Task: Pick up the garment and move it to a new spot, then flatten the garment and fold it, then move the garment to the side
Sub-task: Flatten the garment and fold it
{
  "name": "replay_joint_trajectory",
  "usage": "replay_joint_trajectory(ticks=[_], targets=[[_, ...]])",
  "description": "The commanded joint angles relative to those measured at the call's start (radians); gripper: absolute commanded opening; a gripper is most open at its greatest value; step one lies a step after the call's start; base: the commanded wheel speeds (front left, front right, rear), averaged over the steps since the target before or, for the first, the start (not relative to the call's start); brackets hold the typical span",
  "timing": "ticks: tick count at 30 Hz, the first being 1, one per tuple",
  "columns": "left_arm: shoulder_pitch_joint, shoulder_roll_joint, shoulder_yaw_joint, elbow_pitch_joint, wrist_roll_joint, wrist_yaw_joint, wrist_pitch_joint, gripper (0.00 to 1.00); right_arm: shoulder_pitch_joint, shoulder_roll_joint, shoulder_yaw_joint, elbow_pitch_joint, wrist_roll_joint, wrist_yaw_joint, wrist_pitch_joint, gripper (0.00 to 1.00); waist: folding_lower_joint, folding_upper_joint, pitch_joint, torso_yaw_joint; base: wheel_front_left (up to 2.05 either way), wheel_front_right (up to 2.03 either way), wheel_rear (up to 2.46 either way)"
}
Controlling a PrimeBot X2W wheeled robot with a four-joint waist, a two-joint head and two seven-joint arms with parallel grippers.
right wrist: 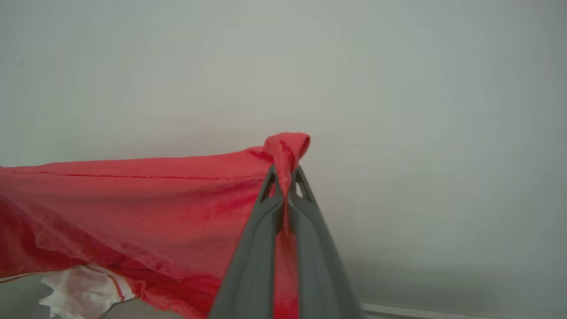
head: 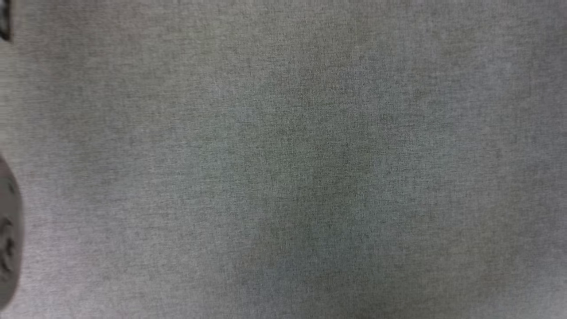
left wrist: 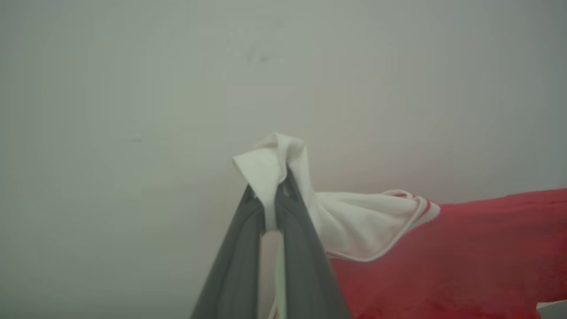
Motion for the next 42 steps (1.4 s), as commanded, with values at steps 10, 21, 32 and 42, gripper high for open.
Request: replay_joint_trajectory(ticks=[10,21,32,42], targets=[[0.300,-0.024,-0.046,0.117,-0.095,-0.008,-0.099,0.00,0.291,-0.005,0.153,0.117,0.133,-0.001,-0.009,0.00,-0.0001,0.0000,-0.201,0.022,0.00,0.00,0.00],[0.731,0.036,-0.120,0.055,-0.201,-0.007,-0.135,0.00,0.702,-0.039,0.318,0.044,0.264,-0.001,-0.046,0.00,-0.0001,0.0000,-0.459,0.030,0.00,0.00,0.00],[1.187,0.078,-0.089,-0.163,-0.232,0.053,-0.132,0.00,1.024,-0.136,0.395,-0.122,0.328,-0.001,-0.061,0.00,-0.0001,0.0000,-0.625,0.032,0.00,0.00,0.00],[1.565,0.111,-0.070,-0.505,-0.274,0.205,-0.026,0.00,1.335,-0.196,0.297,-0.316,0.299,-0.001,-0.024,0.00,-0.0001,0.0000,-0.724,0.056,0.00,0.00,0.00]])
